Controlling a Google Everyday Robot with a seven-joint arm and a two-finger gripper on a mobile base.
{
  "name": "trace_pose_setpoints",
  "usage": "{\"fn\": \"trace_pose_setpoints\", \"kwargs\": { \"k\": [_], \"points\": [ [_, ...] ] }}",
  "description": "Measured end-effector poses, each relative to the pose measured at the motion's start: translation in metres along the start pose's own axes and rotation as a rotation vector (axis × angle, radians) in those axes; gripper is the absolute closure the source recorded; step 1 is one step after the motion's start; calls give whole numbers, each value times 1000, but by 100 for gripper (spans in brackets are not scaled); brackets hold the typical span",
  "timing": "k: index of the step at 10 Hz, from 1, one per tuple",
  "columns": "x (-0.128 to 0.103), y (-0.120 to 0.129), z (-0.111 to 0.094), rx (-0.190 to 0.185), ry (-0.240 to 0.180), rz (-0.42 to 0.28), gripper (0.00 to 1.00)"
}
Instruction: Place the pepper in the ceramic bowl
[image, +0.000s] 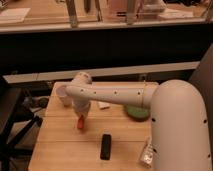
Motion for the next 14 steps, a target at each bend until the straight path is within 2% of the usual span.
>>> {"fn": "trace_pose_setpoints", "kwargs": {
  "k": [4,9,12,14],
  "points": [
    [21,12,-12,15,12,44,98],
    [50,41,-24,38,22,106,98],
    [67,73,-31,50,27,158,98],
    [71,79,-34,57,28,175,98]
  ]
}}
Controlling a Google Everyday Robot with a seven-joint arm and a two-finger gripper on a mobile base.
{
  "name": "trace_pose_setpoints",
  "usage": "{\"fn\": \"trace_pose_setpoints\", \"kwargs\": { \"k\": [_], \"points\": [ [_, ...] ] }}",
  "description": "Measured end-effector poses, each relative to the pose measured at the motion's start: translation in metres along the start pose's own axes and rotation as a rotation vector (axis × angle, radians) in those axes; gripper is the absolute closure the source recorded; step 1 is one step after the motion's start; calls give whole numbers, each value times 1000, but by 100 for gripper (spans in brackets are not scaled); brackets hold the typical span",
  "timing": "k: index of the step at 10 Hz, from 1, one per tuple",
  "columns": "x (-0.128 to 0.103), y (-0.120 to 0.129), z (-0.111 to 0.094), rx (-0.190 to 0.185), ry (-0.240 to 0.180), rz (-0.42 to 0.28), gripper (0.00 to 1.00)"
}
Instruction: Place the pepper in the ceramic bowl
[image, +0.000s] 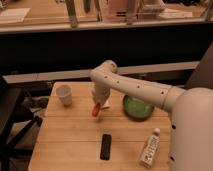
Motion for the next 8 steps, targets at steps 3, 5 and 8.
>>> {"fn": "trace_pose_setpoints", "kwargs": {
  "k": [3,5,8],
  "points": [
    [17,28,-7,14,5,54,98],
    [31,53,-14,25,8,94,98],
    [46,79,-21,39,9,149,98]
  ]
}}
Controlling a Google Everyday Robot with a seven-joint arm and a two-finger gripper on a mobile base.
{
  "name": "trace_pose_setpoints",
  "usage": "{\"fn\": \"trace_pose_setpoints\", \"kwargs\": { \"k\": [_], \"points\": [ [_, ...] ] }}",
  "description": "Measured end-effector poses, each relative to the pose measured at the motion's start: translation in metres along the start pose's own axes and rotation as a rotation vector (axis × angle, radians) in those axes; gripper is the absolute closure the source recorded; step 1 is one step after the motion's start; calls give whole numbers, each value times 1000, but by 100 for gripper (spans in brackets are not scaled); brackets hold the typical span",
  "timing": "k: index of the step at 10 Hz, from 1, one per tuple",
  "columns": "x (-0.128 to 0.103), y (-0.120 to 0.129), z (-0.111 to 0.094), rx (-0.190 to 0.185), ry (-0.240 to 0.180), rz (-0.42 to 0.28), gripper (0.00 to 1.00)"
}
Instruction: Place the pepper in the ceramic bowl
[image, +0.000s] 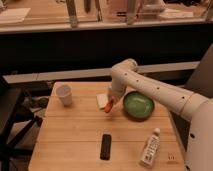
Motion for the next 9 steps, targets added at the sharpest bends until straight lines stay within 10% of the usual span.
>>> {"fn": "trace_pose_setpoints", "kwargs": {
  "k": [9],
  "points": [
    [53,74,-16,40,-13,153,98]
  ]
}}
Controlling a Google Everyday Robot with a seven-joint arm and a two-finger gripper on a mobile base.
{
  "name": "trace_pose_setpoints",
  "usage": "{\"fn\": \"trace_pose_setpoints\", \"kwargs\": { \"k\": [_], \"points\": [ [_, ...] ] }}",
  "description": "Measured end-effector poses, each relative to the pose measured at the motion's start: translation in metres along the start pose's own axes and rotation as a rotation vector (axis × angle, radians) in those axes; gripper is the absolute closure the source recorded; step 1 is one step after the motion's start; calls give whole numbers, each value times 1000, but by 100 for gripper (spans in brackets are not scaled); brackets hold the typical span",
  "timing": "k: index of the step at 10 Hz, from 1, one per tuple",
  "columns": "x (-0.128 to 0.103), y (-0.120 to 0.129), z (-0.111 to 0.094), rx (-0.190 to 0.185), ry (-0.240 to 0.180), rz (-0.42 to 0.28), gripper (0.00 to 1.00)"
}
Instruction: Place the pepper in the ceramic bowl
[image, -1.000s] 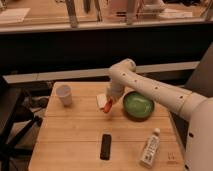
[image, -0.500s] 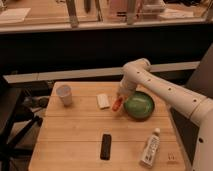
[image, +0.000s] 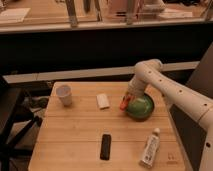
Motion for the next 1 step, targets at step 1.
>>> {"fn": "trace_pose_setpoints", "kwargs": {
  "k": [1],
  "points": [
    [2,3,0,4,-3,9,98]
  ]
}}
